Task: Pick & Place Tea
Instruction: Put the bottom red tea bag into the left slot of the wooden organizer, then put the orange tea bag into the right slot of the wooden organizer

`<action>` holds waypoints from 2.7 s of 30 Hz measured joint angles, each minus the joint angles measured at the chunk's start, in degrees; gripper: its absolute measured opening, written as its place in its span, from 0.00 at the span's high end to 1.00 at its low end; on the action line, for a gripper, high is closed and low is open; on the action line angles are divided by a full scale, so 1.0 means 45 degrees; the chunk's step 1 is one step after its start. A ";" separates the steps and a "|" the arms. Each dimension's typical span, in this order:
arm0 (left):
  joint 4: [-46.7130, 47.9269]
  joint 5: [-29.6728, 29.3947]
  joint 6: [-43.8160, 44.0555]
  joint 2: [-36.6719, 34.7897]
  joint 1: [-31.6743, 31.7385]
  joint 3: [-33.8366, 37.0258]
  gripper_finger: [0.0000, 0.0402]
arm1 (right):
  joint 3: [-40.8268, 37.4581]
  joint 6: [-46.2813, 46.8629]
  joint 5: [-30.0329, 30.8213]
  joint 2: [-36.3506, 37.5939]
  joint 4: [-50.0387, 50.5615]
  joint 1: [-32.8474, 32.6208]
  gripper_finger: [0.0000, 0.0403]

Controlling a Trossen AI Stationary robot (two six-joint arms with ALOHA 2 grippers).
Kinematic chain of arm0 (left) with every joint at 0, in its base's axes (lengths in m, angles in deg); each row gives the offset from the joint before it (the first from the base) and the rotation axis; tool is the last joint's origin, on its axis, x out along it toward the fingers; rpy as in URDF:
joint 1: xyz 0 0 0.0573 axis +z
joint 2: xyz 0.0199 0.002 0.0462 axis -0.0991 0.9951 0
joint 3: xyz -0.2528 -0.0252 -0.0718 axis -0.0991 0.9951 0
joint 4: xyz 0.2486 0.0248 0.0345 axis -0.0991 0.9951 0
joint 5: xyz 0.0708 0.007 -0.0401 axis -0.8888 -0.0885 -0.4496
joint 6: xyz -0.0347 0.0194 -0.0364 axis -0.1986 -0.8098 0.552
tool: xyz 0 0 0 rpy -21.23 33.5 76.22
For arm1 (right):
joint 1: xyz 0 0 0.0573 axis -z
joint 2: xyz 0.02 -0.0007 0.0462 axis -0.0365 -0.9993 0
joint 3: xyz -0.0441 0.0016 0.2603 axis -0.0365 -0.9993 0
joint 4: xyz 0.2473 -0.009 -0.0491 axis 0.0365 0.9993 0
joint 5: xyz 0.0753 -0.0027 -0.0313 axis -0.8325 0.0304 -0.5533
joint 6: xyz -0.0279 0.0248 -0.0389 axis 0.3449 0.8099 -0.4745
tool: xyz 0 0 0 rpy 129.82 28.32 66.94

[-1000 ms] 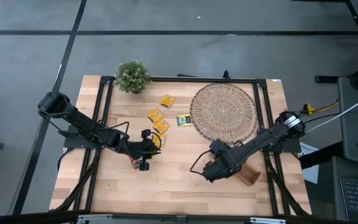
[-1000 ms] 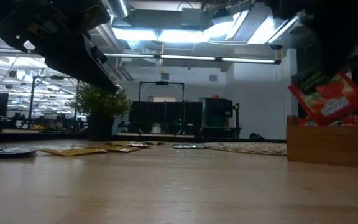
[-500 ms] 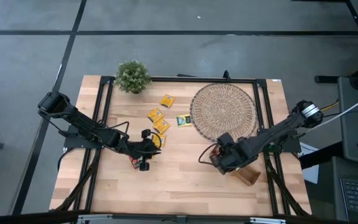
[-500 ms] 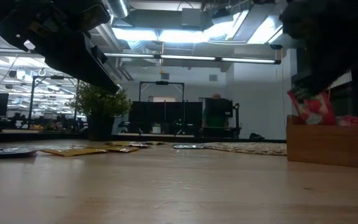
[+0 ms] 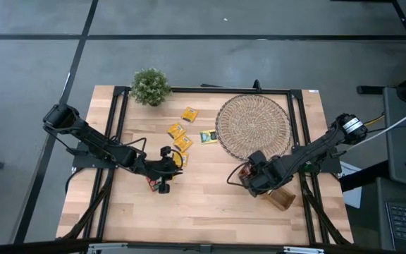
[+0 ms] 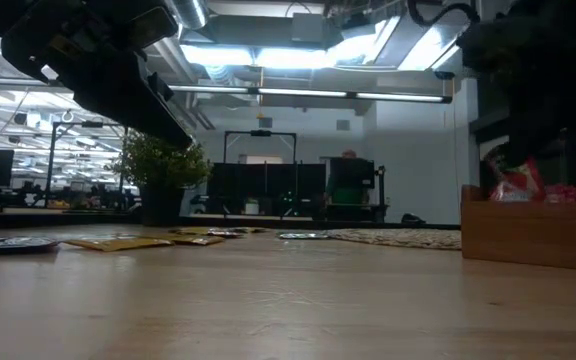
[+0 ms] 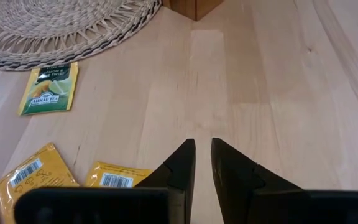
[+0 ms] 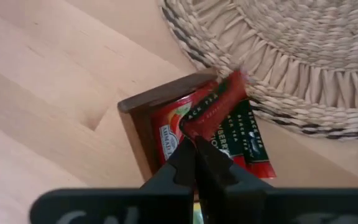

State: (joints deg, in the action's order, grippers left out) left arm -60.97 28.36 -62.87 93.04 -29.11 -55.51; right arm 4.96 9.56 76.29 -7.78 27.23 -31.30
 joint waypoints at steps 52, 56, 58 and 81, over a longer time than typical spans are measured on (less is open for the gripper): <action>-0.0746 -0.0004 0.0000 -0.0005 0.0262 -0.0005 0.88 | 0.0272 0.1202 0.0720 -0.0040 0.1144 -0.0112 0.65; -0.0747 -0.0004 0.0000 -0.0005 0.0262 -0.0005 0.87 | 0.0647 -0.0075 0.1813 -0.0040 0.0219 0.0318 0.65; -0.0744 -0.0008 0.0000 -0.0005 0.0262 -0.0005 0.88 | 0.0817 -0.0987 0.2196 -0.0034 -0.0700 0.0545 0.65; 0.3655 0.2278 0.1559 -0.1156 0.1179 -0.0015 0.89 | 0.0908 -0.7101 0.0310 -0.2455 -1.0697 0.2345 0.65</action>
State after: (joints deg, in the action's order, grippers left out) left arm -44.53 38.62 -55.86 87.84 -23.80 -55.58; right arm 9.05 -22.39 77.69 -18.83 -20.90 -20.75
